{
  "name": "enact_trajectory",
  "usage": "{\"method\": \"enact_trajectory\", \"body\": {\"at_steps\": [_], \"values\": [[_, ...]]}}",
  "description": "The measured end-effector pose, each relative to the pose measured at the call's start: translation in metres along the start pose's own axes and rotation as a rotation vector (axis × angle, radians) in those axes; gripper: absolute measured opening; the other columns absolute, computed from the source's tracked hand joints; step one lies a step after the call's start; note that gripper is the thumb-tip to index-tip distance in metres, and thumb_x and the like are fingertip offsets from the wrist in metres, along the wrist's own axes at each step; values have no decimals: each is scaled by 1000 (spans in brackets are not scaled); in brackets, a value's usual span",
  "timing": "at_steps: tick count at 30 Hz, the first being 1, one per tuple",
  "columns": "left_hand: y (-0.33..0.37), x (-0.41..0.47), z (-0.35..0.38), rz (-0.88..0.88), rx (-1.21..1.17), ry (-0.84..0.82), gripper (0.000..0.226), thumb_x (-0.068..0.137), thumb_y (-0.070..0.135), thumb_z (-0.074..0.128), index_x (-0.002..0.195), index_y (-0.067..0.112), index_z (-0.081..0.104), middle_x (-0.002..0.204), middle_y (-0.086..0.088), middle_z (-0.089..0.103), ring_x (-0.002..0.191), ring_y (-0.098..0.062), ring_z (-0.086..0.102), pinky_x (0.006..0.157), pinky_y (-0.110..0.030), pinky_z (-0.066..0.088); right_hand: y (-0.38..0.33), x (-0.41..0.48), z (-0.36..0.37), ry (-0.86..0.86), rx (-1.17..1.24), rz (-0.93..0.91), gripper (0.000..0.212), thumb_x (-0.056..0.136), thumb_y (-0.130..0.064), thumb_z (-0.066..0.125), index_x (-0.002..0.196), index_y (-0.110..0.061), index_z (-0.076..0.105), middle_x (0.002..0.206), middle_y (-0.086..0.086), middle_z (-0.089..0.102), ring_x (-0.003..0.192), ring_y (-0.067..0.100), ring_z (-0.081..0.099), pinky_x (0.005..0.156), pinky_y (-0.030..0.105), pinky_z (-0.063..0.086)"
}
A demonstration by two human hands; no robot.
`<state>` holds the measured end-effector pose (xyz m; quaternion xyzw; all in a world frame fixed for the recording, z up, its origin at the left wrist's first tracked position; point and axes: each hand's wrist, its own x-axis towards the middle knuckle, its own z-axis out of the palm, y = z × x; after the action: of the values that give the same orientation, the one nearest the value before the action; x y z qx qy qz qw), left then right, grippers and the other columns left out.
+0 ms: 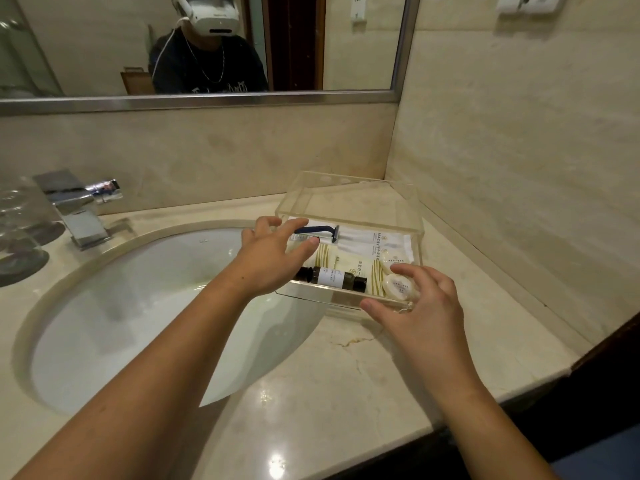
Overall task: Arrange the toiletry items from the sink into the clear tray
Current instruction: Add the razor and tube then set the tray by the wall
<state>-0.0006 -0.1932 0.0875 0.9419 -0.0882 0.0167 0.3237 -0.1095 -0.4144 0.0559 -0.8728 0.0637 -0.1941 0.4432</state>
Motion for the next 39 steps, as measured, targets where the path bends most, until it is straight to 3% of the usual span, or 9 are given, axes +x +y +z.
{"method": "enact_trajectory", "body": {"at_steps": [4,7,10,16,19,29,39], "values": [[-3,2,2,33,74,42,53,96,65,42,146,49,42,150,1,31,140,-28,24,110,-48,32,-3,-4,2,3,3,-13,58,69,-38,89,120,-42,60,137,-11,39,113,0,45,87,0,29],[-3,5,3,33,99,38,52,96,65,40,145,48,44,149,2,31,138,-28,25,110,-48,32,-4,-1,4,12,-4,-5,60,69,-37,89,121,-42,59,136,-11,38,111,-2,43,78,-8,27],[-1,9,5,25,136,22,51,97,65,38,145,49,44,150,2,29,138,-31,26,110,-48,32,-4,4,6,17,-21,-3,62,69,-38,89,123,-41,58,138,-8,38,113,1,44,78,-7,26],[15,18,11,-43,330,-56,54,99,67,22,151,54,25,162,2,12,140,-39,25,108,-55,30,-1,9,13,24,-67,6,63,70,-39,88,124,-39,56,135,-6,38,113,6,48,74,-9,26],[21,22,14,-70,372,-72,52,99,67,19,149,54,24,160,1,13,137,-39,26,105,-57,30,1,11,15,34,-69,7,63,69,-39,89,124,-38,57,134,-6,39,112,6,48,73,-11,26],[21,26,16,-62,451,-88,56,99,68,15,152,53,22,155,-4,19,136,-39,27,105,-58,31,3,16,16,51,-95,-2,63,68,-41,89,124,-38,59,137,-3,40,117,13,53,94,15,36],[22,28,16,-58,438,-112,64,95,73,12,154,50,24,157,-5,21,140,-41,21,110,-60,27,3,27,13,33,-90,15,65,69,-39,89,127,-35,61,137,-3,42,115,13,55,93,16,35]]}}
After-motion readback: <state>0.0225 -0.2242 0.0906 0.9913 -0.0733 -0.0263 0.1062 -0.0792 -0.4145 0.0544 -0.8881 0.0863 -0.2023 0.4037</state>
